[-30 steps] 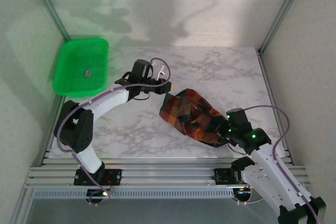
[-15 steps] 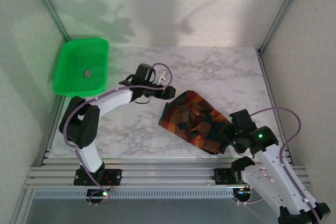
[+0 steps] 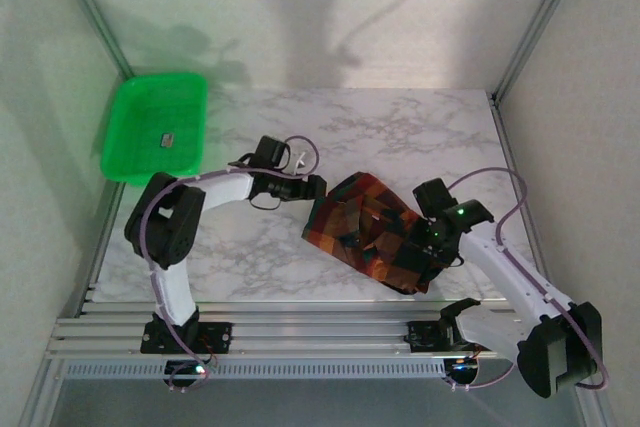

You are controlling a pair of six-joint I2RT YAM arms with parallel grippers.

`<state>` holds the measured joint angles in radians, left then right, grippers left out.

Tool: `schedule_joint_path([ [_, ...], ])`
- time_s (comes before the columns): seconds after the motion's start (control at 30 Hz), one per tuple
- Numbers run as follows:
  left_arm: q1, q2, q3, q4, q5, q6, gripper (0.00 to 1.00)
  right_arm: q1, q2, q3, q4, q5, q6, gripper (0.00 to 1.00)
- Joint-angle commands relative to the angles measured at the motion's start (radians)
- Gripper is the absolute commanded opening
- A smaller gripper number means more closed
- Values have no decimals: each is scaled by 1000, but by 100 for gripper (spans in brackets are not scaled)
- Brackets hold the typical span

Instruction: Fold and stack the long sleeve shirts

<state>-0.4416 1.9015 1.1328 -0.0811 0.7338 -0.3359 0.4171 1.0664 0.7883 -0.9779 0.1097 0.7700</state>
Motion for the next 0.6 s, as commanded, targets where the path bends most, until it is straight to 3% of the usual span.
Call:
schedule_joint_path([
  [0.0, -20, 37, 43, -7, 16, 3, 79, 2, 8, -23, 69, 25, -35, 59],
  [0.27, -25, 38, 21, 28, 85, 0, 73, -3, 60, -65, 130, 15, -41, 51],
  [0.4, -43, 45, 24, 10, 136, 25, 66, -7, 64, -89, 155, 13, -27, 46],
  [0.47, -56, 63, 34, -17, 148, 48, 59, -8, 70, -94, 164, 15, -22, 44],
  [0.57, -63, 66, 43, -26, 131, 60, 37, -9, 67, -94, 174, 18, -11, 35],
])
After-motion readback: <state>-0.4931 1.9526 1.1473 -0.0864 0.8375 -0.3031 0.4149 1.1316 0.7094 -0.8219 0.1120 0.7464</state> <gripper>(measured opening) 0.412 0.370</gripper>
